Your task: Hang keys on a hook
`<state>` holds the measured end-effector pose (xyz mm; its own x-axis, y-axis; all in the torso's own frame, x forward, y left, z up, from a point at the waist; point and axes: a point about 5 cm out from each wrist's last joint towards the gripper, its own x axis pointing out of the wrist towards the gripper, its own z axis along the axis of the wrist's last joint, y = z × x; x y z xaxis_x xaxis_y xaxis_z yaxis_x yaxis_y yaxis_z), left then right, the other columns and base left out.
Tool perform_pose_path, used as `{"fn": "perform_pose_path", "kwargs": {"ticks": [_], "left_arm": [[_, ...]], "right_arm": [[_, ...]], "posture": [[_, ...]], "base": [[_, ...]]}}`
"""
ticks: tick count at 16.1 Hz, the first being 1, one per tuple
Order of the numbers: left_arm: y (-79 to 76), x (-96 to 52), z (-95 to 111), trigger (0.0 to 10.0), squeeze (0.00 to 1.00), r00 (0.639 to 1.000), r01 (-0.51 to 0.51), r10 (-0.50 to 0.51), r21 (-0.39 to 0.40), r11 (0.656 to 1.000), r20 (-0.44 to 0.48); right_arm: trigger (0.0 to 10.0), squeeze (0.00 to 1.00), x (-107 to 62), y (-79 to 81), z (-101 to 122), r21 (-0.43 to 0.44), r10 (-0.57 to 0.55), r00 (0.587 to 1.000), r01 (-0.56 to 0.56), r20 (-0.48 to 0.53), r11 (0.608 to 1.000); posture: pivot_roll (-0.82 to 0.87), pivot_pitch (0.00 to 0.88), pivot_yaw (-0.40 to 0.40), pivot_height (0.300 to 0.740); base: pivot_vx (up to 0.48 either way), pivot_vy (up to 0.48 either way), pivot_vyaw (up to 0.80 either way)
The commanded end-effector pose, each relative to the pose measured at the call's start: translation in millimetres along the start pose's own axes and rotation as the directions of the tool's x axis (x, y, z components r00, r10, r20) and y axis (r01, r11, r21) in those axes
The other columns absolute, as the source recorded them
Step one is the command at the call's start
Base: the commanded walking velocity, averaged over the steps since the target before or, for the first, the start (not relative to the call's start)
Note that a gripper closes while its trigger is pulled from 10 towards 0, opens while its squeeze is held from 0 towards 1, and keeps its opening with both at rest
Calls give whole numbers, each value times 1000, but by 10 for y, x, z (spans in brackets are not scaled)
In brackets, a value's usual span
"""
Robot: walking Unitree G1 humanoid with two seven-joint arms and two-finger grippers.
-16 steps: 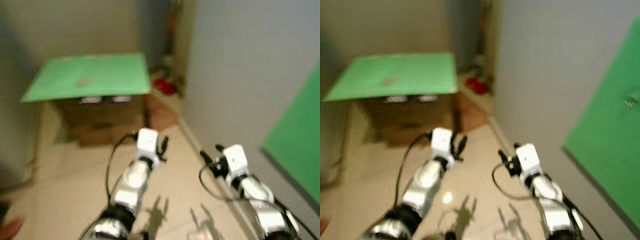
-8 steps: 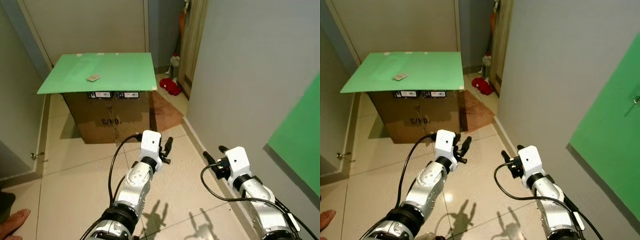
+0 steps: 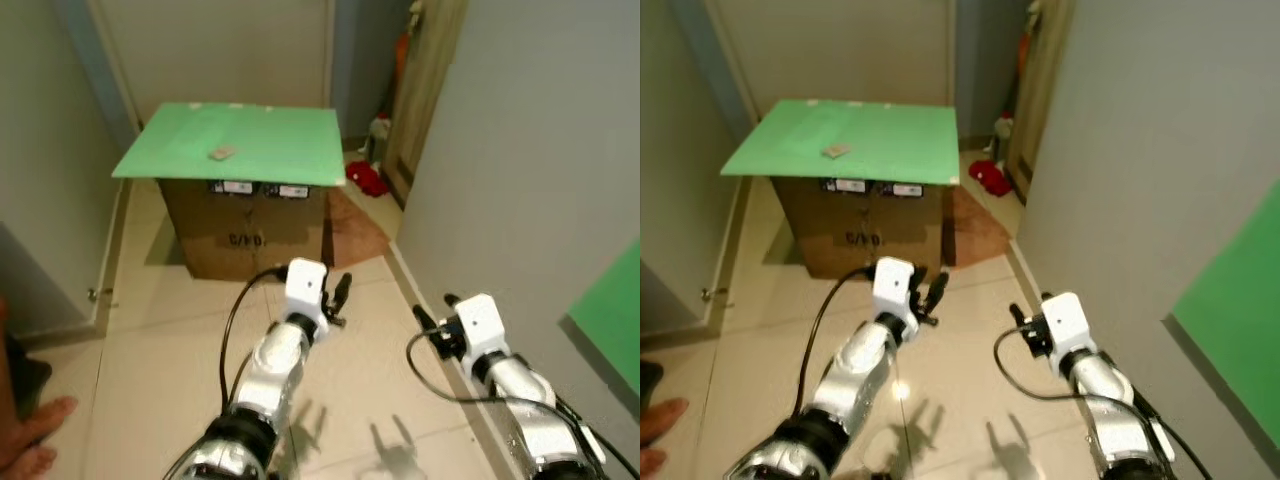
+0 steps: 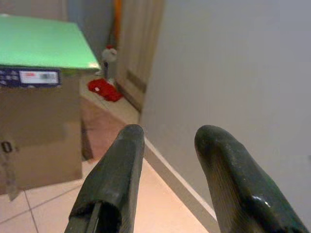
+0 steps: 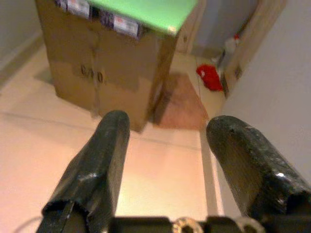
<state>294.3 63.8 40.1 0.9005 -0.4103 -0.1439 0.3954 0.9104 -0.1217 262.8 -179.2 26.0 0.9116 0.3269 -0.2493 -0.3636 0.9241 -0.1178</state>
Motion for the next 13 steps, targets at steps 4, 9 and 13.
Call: {"fn": "perform_pose_path", "kwargs": {"ticks": [4,9,13], "left_arm": [[-20,45,66,10000,0,1000,12,-12,0,1000,17],[-28,13,27,10000,0,1000,16,-16,-3,1000,7],[-18,41,72,10000,0,1000,13,-13,-5,1000,18]], "right_arm": [[10000,0,22,-25,-2,-20,-3,1000,3,-12,1000],[10000,0,-35,-46,-63,-8,-18,1000,18,-26,1000],[10000,0,30,-65,40,-5,-24,1000,24,12,1000]], "posture": [[-186,0,0,740],[-178,0,-1,740],[-173,0,2,740]], "base": [[396,0,0],[394,0,0],[396,0,764]]}}
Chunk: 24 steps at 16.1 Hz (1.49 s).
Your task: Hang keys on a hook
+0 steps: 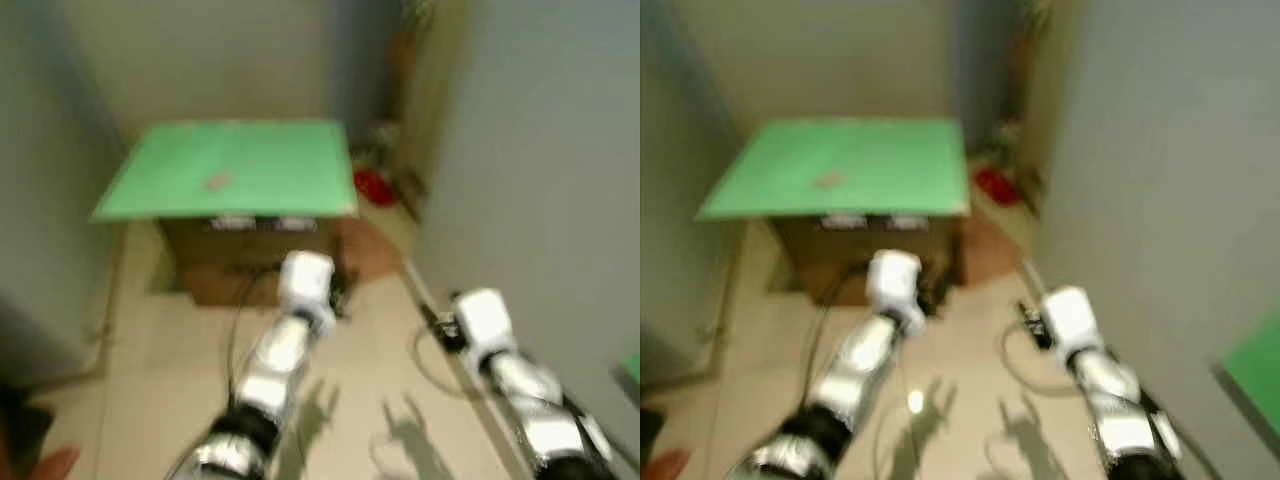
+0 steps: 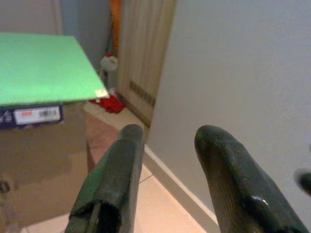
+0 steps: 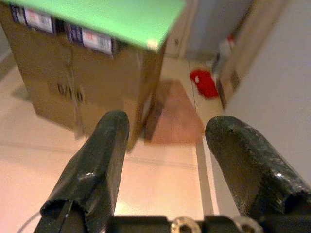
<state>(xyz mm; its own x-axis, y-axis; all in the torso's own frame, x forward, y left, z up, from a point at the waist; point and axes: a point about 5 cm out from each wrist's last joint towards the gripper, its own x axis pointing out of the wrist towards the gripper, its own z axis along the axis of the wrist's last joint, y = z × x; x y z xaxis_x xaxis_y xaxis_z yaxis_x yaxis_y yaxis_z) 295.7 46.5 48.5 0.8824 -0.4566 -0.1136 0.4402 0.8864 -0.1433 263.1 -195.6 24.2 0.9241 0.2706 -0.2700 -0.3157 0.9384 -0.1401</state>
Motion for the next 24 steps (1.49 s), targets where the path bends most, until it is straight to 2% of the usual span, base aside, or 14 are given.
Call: {"fn": "perform_pose_path", "kwargs": {"ticks": [1,6,7,8,9,19,22,24], "left_arm": [[146,-41,-2,10000,0,999,-39,39,11,999,-6],[141,-41,-1,10000,0,999,-38,38,11,999,-7],[136,-35,3,10000,0,999,-34,34,11,999,-7],[133,-32,6,10000,0,999,-31,31,11,999,-7],[130,-33,5,10000,0,1000,-29,29,11,1000,-7],[113,-32,7,10000,0,1000,-20,20,9,1000,-6],[109,-33,-1,10000,0,1000,-22,22,9,1000,-10],[117,-33,8,10000,0,1000,-23,23,11,1000,-7]], "right_arm": [[10000,0,67,106,62,9,19,999,-20,28,1000],[10000,0,63,200,104,33,71,996,-73,60,997],[10000,0,67,212,127,7,84,994,-85,68,996],[10000,0,73,216,131,-6,87,994,-86,67,996],[10000,0,72,211,131,20,75,995,-76,72,997],[10000,0,56,172,148,31,50,996,-53,76,998],[10000,0,54,187,145,34,68,994,-71,80,997],[10000,0,57,219,181,18,95,991,-98,93,995]], "posture": [[-173,0,2,740],[-175,2,0,740],[-175,0,4,740],[-175,0,4,740],[-175,0,4,740],[-180,13,4,740],[-176,9,0,740],[-177,10,4,740]], "base": [[394,0,0],[397,0,0],[394,0,800],[394,0,800],[394,0,800],[396,0,0],[398,0,0],[396,0,800]]}}
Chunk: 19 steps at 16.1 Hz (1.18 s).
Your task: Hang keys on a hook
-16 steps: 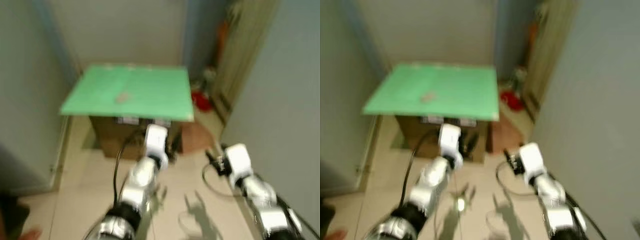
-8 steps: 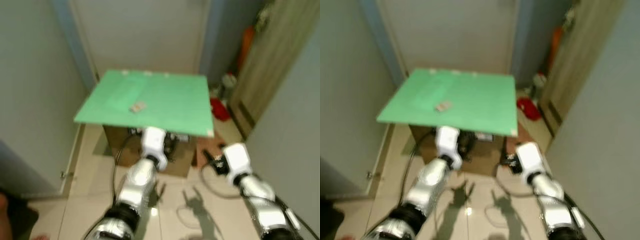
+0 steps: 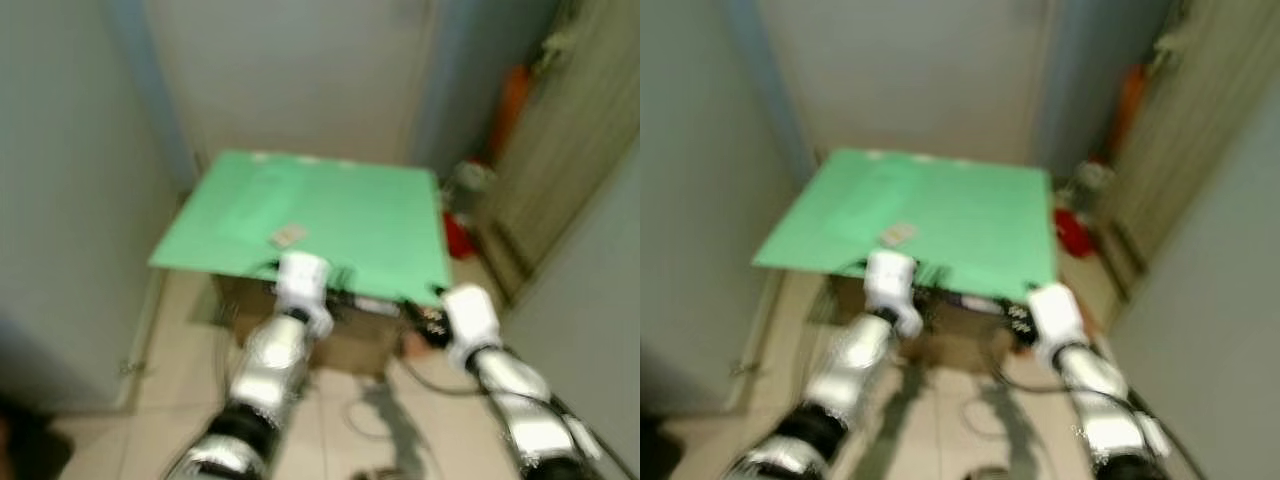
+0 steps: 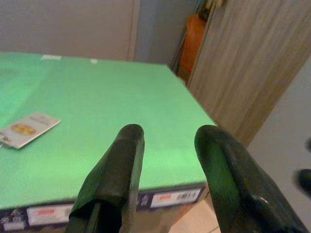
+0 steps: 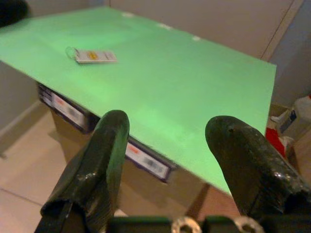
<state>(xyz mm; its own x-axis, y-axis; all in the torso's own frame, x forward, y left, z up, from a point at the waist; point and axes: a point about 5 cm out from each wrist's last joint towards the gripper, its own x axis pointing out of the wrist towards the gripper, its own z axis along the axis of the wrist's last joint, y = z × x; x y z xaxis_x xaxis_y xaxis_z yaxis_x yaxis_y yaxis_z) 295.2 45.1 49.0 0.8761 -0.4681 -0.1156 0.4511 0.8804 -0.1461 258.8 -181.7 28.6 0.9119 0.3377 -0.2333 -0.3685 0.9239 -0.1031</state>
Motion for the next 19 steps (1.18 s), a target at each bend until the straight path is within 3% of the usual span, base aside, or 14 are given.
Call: {"fn": "perform_pose_path", "kwargs": {"ticks": [1,4,14,19], "left_arm": [[131,-34,9,10000,0,999,-36,36,13,999,-3],[135,-24,27,10000,0,1000,-31,31,15,999,1],[153,-13,36,10000,0,999,-33,33,16,999,-2],[167,-33,19,10000,0,999,-46,46,12,999,-4]], "right_arm": [[10000,0,84,86,120,2,39,998,-39,48,999],[10000,0,96,95,160,2,43,997,-43,61,999],[10000,0,100,58,129,-5,12,999,-12,35,1000],[10000,0,90,207,53,-85,129,991,-131,-28,988]], "posture": [[-179,6,2,740],[-180,22,11,740],[-175,22,14,740],[-162,24,3,740]], "base": [[394,0,800],[398,0,800],[399,0,0],[398,0,0]]}}
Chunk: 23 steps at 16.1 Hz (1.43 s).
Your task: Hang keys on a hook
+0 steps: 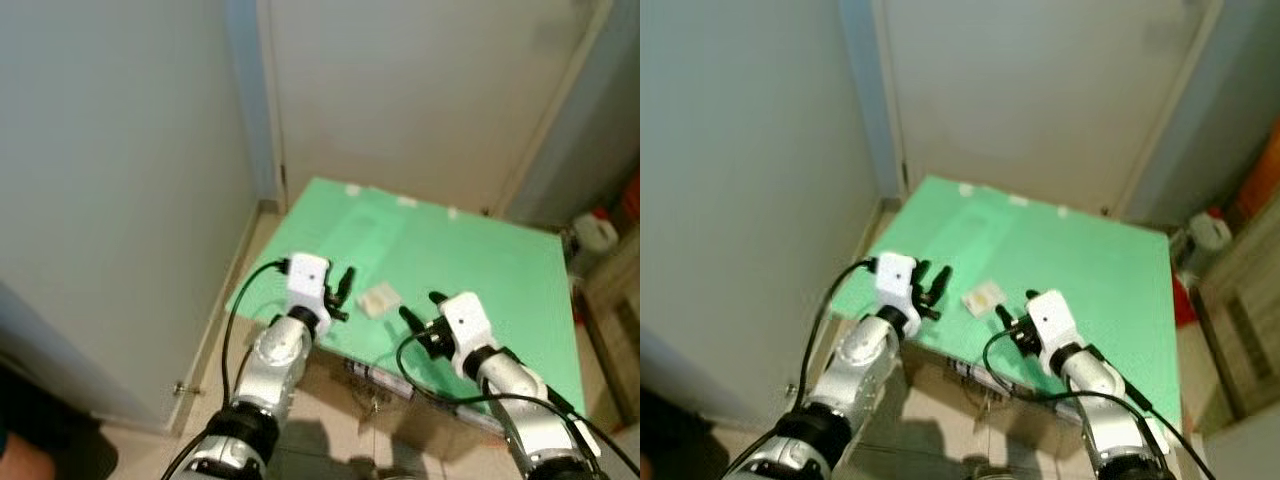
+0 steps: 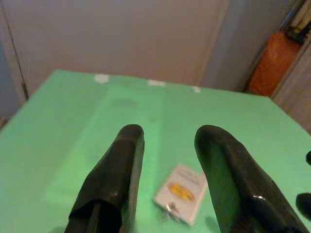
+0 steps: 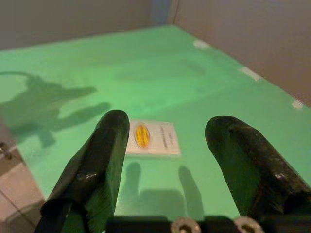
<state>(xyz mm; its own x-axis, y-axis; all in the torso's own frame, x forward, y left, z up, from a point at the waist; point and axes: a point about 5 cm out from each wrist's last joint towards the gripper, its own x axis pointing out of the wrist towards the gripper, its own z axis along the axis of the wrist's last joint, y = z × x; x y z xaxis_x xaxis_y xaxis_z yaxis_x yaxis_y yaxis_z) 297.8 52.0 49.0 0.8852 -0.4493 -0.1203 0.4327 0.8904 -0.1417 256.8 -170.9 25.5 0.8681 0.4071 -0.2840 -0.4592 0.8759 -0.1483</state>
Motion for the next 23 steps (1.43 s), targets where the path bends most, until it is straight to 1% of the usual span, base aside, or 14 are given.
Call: {"fn": "perform_pose_path", "kwargs": {"ticks": [1,5,6,7,8,9,12,13,14,15,17,19,21,23], "left_arm": [[92,-20,11,10000,0,1000,-26,26,9,1000,-1],[129,-11,4,10000,0,998,-62,62,-10,998,-14],[146,-14,-3,10000,0,997,-79,78,-10,997,-23],[152,-22,-23,10000,0,996,-87,87,-12,996,-34],[152,-46,-100,10000,0,993,-93,92,-11,996,-76],[141,-98,-232,10000,0,986,-91,88,-12,996,-143],[80,-184,-389,10000,0,977,-72,62,-42,996,-204],[48,-198,-409,10000,0,976,-60,47,-54,997,-213],[34,-203,-417,10000,0,975,-53,39,-57,997,-217],[-32,-218,-435,10000,0,975,-6,-7,-58,998,-222],[-71,-231,-433,10000,0,975,24,-35,-53,998,-217],[-163,-291,-437,10000,0,972,114,-115,-16,993,-204],[-224,-360,-478,10000,0,962,169,-161,16,985,-219],[-276,-403,-498,10000,0,953,208,-190,55,977,-235]], "right_arm": [[10000,0,76,90,86,-24,48,999,-48,20,999],[10000,0,114,83,149,-106,84,996,-82,11,991],[10000,0,125,115,116,-242,123,991,-130,-43,961],[10000,0,129,126,107,-254,125,991,-134,-50,958],[10000,275,137,134,102,-252,117,992,-126,-52,959],[10000,1000,157,148,122,-255,118,992,-126,-48,959],[10000,1000,193,194,165,-243,141,989,-145,-35,959],[10000,0,204,231,159,-242,162,986,-166,-38,956],[10000,0,211,250,156,-244,173,984,-177,-40,954],[10000,0,255,268,113,-244,154,986,-164,-61,956],[10000,0,283,232,72,-262,103,990,-124,-92,957],[10000,0,298,211,8,-240,53,991,-81,-122,967],[10000,0,280,176,-66,-276,29,986,-75,-165,958],[10000,0,249,75,-111,-258,3,983,-52,-184,965]], "posture": [[-162,25,0,740],[-163,27,1,740],[-162,34,1,740],[-155,49,-2,740],[-150,51,-11,740],[-145,67,-22,740],[-131,95,-34,740],[-125,110,-40,740],[-125,110,-40,740],[-114,132,-53,740],[-103,153,-65,740],[-87,182,-73,740],[-70,199,-88,740],[-64,205,-100,740]], "base": [[394,0,0],[267,0,0],[0,0,0],[0,0,0],[0,0,0],[0,0,0],[0,0,0],[0,0,0],[0,0,0],[0,0,0],[0,0,0],[0,0,0],[0,0,0],[0,0,0]]}}
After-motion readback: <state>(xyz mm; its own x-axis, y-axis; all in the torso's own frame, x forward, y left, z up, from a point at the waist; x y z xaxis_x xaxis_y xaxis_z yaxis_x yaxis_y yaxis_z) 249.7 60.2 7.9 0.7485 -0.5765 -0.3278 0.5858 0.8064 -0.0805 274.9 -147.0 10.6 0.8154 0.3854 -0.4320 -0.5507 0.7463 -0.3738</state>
